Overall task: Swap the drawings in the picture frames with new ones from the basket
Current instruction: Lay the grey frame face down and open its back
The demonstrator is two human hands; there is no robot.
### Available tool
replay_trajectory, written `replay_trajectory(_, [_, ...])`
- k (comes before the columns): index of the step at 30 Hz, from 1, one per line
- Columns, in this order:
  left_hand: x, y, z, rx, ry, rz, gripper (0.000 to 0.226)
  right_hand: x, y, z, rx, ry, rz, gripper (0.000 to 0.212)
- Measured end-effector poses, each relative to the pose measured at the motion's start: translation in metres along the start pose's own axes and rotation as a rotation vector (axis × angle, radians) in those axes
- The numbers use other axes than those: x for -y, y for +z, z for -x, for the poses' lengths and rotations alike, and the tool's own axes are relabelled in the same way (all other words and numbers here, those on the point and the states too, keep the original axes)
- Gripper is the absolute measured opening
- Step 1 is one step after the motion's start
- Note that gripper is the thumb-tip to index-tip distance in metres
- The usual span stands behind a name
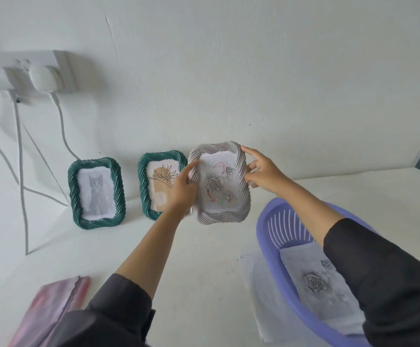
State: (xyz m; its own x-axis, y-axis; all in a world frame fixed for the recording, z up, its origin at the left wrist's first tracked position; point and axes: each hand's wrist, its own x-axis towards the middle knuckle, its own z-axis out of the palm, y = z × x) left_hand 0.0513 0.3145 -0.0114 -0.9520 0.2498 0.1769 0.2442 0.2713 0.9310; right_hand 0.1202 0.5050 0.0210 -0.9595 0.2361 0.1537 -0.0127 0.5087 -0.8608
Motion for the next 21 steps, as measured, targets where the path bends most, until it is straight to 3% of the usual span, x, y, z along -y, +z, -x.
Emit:
replay_trajectory(6, [0.002,-0.046,0.042,-0.039,-0.031,0.064,0.058,0.040,0.038,0.048,0.035,0.044,-0.083,0.072])
replay_trajectory(14, [0.024,-0.096,0.100,-0.051,-0.209,0.128,0.046,0.068,0.093,0.102,0.061,0.145,-0.272,0.067])
replay_trajectory(18, [0.032,-0.103,0.120,0.051,-0.325,0.151,0.039,0.078,0.102,0.119,0.036,0.119,-0.359,0.062])
replay_trajectory(21, [0.034,-0.099,0.134,0.235,-0.433,0.191,0.033,0.091,0.101,0.127,0.056,0.084,-0.352,0.059])
